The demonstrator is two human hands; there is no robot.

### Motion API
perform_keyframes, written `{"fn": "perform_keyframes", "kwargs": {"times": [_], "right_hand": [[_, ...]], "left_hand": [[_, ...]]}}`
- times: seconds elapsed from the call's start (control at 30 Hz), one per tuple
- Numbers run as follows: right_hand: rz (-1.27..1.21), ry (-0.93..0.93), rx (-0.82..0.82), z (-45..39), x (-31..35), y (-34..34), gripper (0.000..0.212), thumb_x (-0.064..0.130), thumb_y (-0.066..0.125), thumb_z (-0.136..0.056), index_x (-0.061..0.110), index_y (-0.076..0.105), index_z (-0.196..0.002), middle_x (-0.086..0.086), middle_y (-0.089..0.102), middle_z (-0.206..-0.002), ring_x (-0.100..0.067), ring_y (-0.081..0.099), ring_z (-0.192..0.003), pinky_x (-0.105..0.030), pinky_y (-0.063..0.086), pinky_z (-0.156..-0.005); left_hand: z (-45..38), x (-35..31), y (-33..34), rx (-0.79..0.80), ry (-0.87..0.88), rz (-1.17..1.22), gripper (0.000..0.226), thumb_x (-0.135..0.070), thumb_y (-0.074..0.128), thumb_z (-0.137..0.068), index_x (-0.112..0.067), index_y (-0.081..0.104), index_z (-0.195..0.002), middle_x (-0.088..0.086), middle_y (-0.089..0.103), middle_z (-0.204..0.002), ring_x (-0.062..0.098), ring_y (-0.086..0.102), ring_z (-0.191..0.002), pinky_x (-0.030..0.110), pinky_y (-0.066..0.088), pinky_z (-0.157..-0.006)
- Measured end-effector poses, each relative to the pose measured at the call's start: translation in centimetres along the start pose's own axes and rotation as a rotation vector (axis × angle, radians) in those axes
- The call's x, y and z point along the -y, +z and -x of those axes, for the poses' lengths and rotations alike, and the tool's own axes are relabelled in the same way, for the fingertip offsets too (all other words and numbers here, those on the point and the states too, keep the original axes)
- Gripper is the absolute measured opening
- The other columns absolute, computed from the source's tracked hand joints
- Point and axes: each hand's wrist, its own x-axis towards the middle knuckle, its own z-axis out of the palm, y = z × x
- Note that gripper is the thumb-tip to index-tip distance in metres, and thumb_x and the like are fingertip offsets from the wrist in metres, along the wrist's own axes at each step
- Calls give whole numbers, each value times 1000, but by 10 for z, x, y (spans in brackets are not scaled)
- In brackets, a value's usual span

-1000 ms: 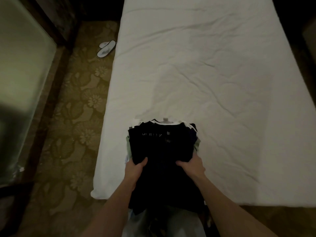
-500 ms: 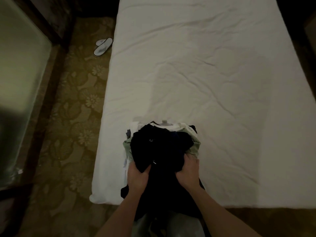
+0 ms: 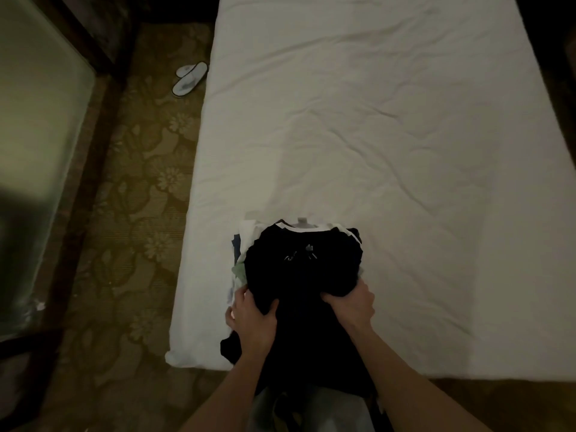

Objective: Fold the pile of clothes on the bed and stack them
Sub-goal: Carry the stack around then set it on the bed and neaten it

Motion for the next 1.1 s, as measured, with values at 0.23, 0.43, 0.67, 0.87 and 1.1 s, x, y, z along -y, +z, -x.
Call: {"fn": "perform_keyframes", "kwargs": {"times": [0.23,0.43,0.67,0.87,1.1], "right_hand": [[50,-286,-111,32,-5,6,74,31,83,-66,16,50,-130,-11,46,-128,-32,40,-122,-49,36,-104],[-125,-425,40,46,-5,-2,59,17,75,-79,48,42,-117,27,55,-98,9,55,-87,0,40,-71],[-203,-298,109,32,-3,-20,73,22,80,-76,36,42,-136,24,59,-105,-3,59,-93,-20,49,-80],[-346,-212,147,34,6,-40,73,18,84,-66,35,47,-127,20,60,-110,3,58,-96,-19,47,-76],[-417,-95,180,40,8,-64,68,7,82,-70,33,50,-125,6,65,-113,-14,65,-99,-39,55,-85]], "left_hand": [[13,-1,-10,-2,35,256,51,-20,81,-76,-16,52,-118,-3,52,-114,20,60,-103,44,53,-92],[-6,2,-28,185,-370,471,112,-42,93,-52,-10,40,-145,1,64,-123,21,65,-106,45,52,-100],[3,-7,-43,334,-232,528,84,-46,83,-62,-17,54,-135,2,68,-122,21,67,-108,45,52,-99],[16,-16,-62,440,-124,452,103,-63,79,-57,-25,42,-146,-6,60,-132,15,60,-119,42,48,-106],[22,-26,-89,528,-233,458,106,-45,87,-42,-10,47,-134,8,63,-124,25,65,-108,45,54,-97]]}}
